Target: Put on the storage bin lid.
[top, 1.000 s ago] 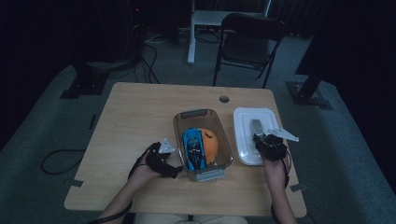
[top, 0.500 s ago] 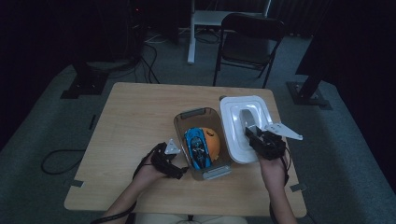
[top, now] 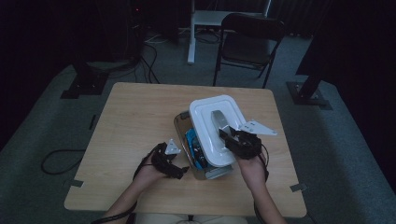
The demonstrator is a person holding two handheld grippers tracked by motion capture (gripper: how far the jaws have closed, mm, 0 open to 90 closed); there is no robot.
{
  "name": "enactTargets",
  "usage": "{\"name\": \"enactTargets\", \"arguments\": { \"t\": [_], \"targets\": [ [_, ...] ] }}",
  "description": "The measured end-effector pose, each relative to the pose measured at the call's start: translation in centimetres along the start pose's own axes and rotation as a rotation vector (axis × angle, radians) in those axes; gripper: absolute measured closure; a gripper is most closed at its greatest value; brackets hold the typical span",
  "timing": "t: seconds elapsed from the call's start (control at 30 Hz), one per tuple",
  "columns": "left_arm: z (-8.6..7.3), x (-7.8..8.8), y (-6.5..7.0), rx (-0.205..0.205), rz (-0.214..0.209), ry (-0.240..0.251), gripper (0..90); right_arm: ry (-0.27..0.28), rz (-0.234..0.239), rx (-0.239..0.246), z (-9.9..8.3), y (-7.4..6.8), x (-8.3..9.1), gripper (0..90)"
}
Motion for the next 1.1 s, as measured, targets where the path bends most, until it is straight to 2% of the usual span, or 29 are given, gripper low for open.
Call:
{"name": "enactTargets", "arguments": {
  "t": [0.17, 0.47, 0.6, 0.67, 0.87, 0.93, 1.1],
  "targets": [
    [-0.4, 0.4, -0.3, 0.010, 0.010, 0.004, 2.9, -0.044, 0.041, 0.017, -0.6, -1.5, -1.7, 67.4],
    [-1.1, 1.1, -1.0, 0.035, 0.024, 0.006, 2.9, -0.104, 0.079, 0.025, -1.4, -2.8, -3.6, 67.4],
    [-1.2, 1.2, -1.2, 0.049, 0.026, 0.015, 2.9, -0.120, 0.078, 0.024, -1.6, -3.1, -4.1, 67.5],
    [-1.3, 1.2, -1.3, 0.050, 0.027, 0.016, 2.9, -0.121, 0.080, 0.006, -1.7, -3.1, -4.1, 67.5],
    [-1.2, 1.2, -1.1, 0.047, 0.026, 0.018, 2.9, -0.134, 0.071, 0.014, -2.1, -3.4, -4.5, 67.6],
    [-1.2, 1.1, -1.1, 0.051, 0.024, 0.020, 2.9, -0.133, 0.054, 0.030, -2.2, -3.6, -4.6, 67.6],
    [-1.3, 0.9, -1.1, 0.060, 0.022, 0.018, 2.9, -0.133, 0.072, 0.009, -2.2, -3.4, -4.5, 64.9]
  ]
}}
Point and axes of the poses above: each handheld gripper's, and its own axes: x roughly backward along the jaws, z roughly out of its top, y roughly to its right, the point moved 5 cm from there along -x, roughly forward along the jaws, and after that the axes turned 1 degree about z, right-handed, at the moved point
